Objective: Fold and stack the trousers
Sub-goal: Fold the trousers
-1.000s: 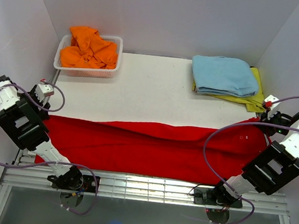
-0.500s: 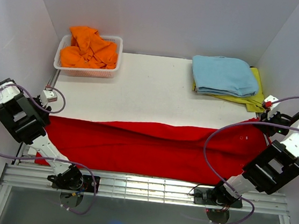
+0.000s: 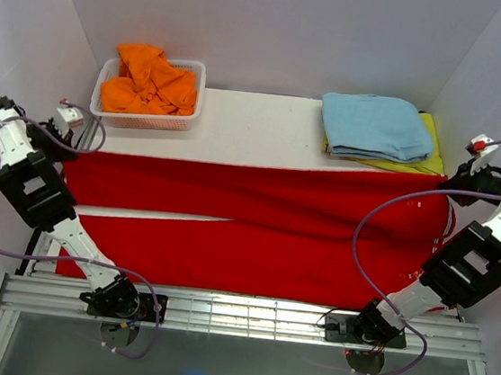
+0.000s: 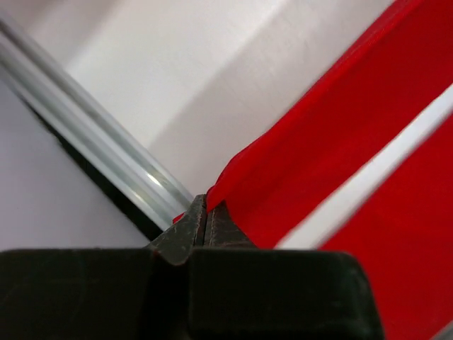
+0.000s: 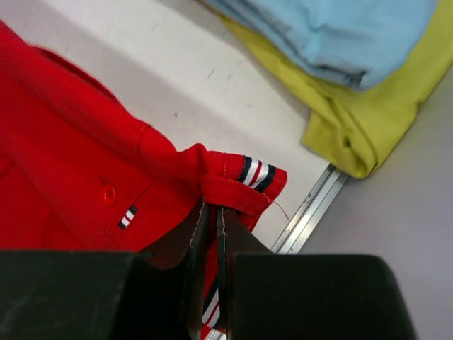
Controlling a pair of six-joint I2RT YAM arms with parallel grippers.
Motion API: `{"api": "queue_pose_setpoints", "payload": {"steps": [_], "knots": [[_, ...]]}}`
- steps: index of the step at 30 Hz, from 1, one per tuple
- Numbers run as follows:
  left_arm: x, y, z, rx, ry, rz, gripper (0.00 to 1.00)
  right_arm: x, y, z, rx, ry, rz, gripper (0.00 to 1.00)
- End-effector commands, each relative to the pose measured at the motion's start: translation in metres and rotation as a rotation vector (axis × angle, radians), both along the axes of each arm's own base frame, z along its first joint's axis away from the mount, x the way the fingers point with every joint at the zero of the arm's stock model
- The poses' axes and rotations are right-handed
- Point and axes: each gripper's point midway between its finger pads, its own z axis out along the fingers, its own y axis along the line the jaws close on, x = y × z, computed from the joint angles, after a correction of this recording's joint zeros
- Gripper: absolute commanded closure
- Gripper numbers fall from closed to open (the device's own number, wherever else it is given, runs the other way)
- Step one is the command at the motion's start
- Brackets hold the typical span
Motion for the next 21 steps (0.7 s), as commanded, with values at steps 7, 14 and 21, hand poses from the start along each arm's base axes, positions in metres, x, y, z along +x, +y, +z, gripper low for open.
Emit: {"api": "queue_pose_setpoints", "payload": {"steps": [7,14,21], "knots": [[0.009,-0.004,0.112,0.112,-0.361,0.034,1.0,0.0,0.0,0.063,-0.029,-0.189,0.01,0.92],[-0.088,-0.003,0.065,0.184,-0.38,0.118,1.0,-0.071,0.002,-0.007,-0.163,-0.113,0.09,0.92],[-0.178,0.004,-0.004,0.152,-0.244,0.158,1.0,-0.13,-0.024,-0.063,-0.263,-0.01,0.106,0.92]]}}
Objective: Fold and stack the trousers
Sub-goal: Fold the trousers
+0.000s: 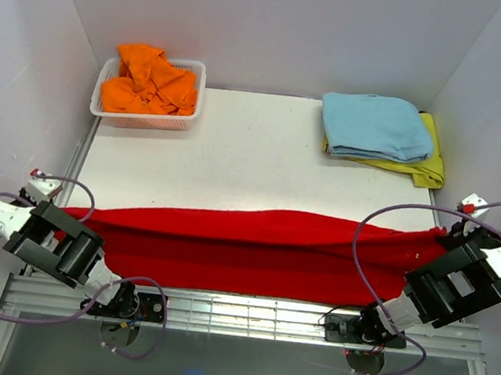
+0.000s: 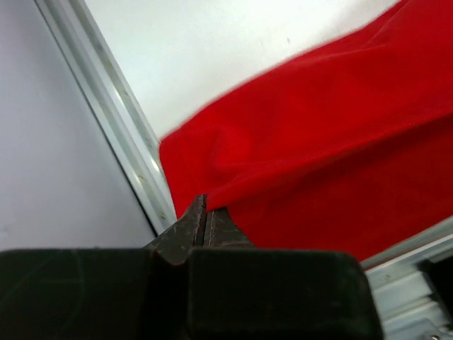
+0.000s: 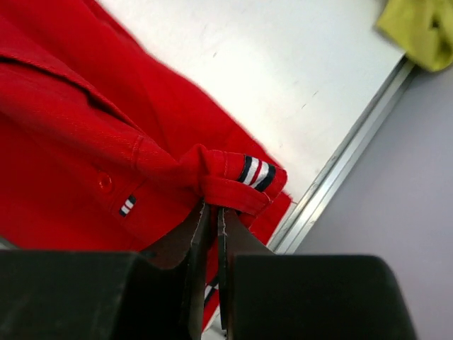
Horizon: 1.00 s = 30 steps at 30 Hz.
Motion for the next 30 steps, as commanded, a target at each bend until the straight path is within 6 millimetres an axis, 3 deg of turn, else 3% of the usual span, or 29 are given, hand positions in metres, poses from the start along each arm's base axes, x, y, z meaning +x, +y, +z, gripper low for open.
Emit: {"api": "queue_pose_setpoints", "payload": {"steps": [1,3,4,5,6,8,10,11,13,14,20,22,24,29,30], "knots": [[-0.029,0.006,-0.023,0.101,0.023,-0.127,1.0,-0.031,-0.021,-0.027,-0.169,0.037,0.092,0.92],[-0.044,0.009,-0.035,0.086,0.062,-0.115,0.95,-0.04,-0.027,-0.038,-0.169,0.072,0.096,0.92],[-0.053,0.009,-0.045,0.078,0.1,-0.128,0.87,-0.048,-0.031,-0.046,-0.161,0.111,0.09,0.88],[-0.061,0.005,-0.054,0.074,0.122,-0.147,0.73,-0.052,-0.033,-0.05,-0.156,0.134,0.089,0.81],[-0.068,0.003,-0.06,0.081,0.145,-0.165,0.66,-0.057,-0.033,-0.055,-0.167,0.147,0.107,0.73],[-0.082,-0.001,-0.07,0.118,0.174,-0.195,0.48,-0.076,-0.029,-0.069,-0.193,0.189,0.144,0.4],[-0.092,-0.003,-0.071,0.14,0.175,-0.2,0.39,-0.087,-0.029,-0.07,-0.245,0.173,0.165,0.22],[-0.094,-0.006,-0.068,0.157,0.17,-0.227,0.29,-0.088,-0.03,-0.068,-0.257,0.166,0.161,0.22],[-0.099,-0.006,-0.06,0.163,0.167,-0.225,0.21,-0.084,-0.036,-0.057,-0.278,0.139,0.126,0.21],[-0.098,-0.006,-0.053,0.164,0.15,-0.218,0.07,-0.082,-0.037,-0.052,-0.284,0.126,0.113,0.21],[-0.089,0.021,-0.016,0.244,0.107,-0.107,0.05,-0.061,-0.051,0.006,-0.398,-0.003,0.014,0.08],[-0.075,0.031,0.006,0.233,0.033,-0.022,0.02,-0.05,-0.052,0.029,-0.403,-0.072,-0.03,0.03],[-0.066,0.034,0.014,0.194,0.005,0.018,0.02,-0.042,-0.053,0.053,-0.403,-0.12,-0.072,0.02],[-0.018,0.03,0.04,-0.018,-0.039,0.128,0.02,-0.014,-0.032,0.106,-0.333,-0.302,-0.104,0.08],[-0.012,0.025,0.042,-0.035,-0.041,0.122,0.02,-0.005,-0.019,0.121,-0.298,-0.339,-0.089,0.09]]}}
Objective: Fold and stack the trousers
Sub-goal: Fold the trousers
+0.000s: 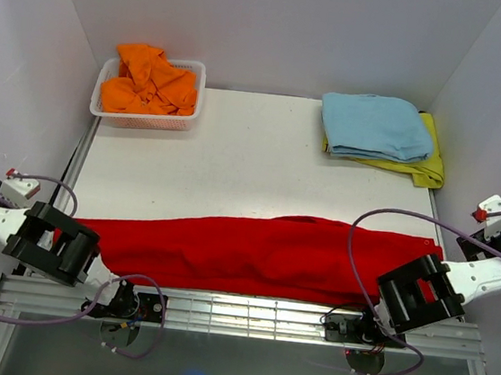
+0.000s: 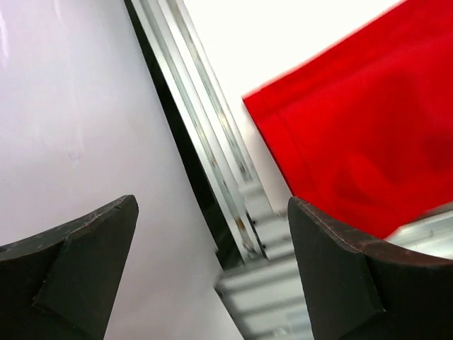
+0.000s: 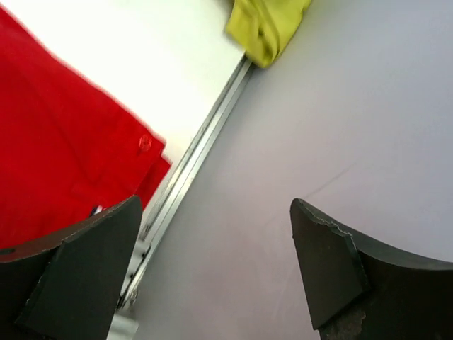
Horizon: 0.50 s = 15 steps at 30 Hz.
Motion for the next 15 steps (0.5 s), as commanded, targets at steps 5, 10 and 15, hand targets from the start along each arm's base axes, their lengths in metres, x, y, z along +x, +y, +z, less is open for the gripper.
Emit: {"api": "queue_pose_setpoints", "payload": {"steps": [5,10,15], "knots": [[0.052,-0.08,0.009,-0.089,-0.012,-0.173,0.02,0.052,0.087,0.054,0.144,-0.117,0.2,0.04],[0.029,-0.122,-0.049,-0.129,0.189,-0.205,0.13,0.033,0.145,-0.031,0.144,0.177,0.326,0.31],[-0.008,-0.12,-0.104,-0.219,0.456,-0.119,0.31,-0.004,0.146,-0.122,0.157,0.442,0.284,0.46]]}}
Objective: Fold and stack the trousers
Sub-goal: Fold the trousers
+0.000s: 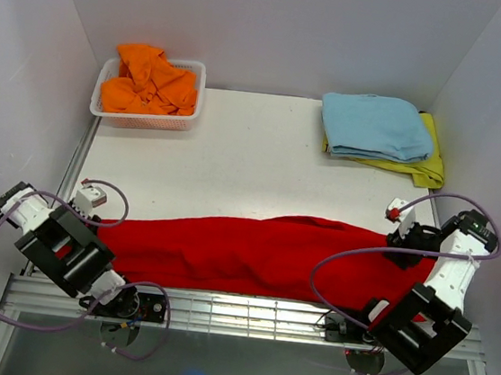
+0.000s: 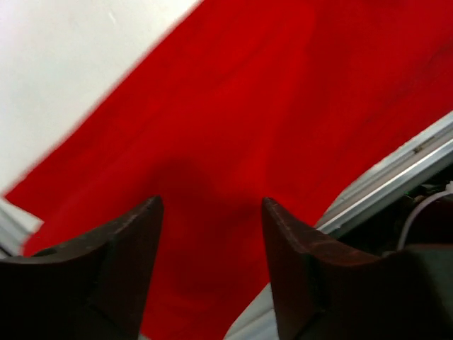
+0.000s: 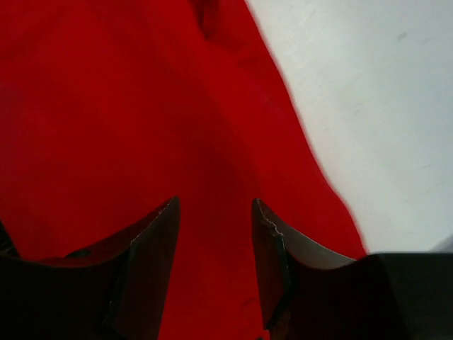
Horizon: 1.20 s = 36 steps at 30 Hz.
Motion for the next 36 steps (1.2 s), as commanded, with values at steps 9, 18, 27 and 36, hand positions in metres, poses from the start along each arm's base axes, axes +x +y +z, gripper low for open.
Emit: {"api": "queue_pose_setpoints", "payload": {"steps": [9,18,27,36], "knots": [[-0.009,0.022,-0.092,0.032,0.441,0.242,0.37,-0.008,-0.028,-0.105,-0.148,0.446,-0.156,0.54],[0.103,0.033,-0.109,-0.039,0.381,0.393,0.37,0.086,-0.059,-0.119,-0.185,0.381,-0.341,0.57],[0.191,0.044,-0.083,-0.094,0.286,0.391,0.35,0.162,-0.087,-0.093,-0.185,0.294,-0.425,0.58],[0.196,0.006,0.039,-0.186,0.05,0.117,0.13,0.135,-0.021,-0.01,0.0,0.193,-0.143,0.54]]}}
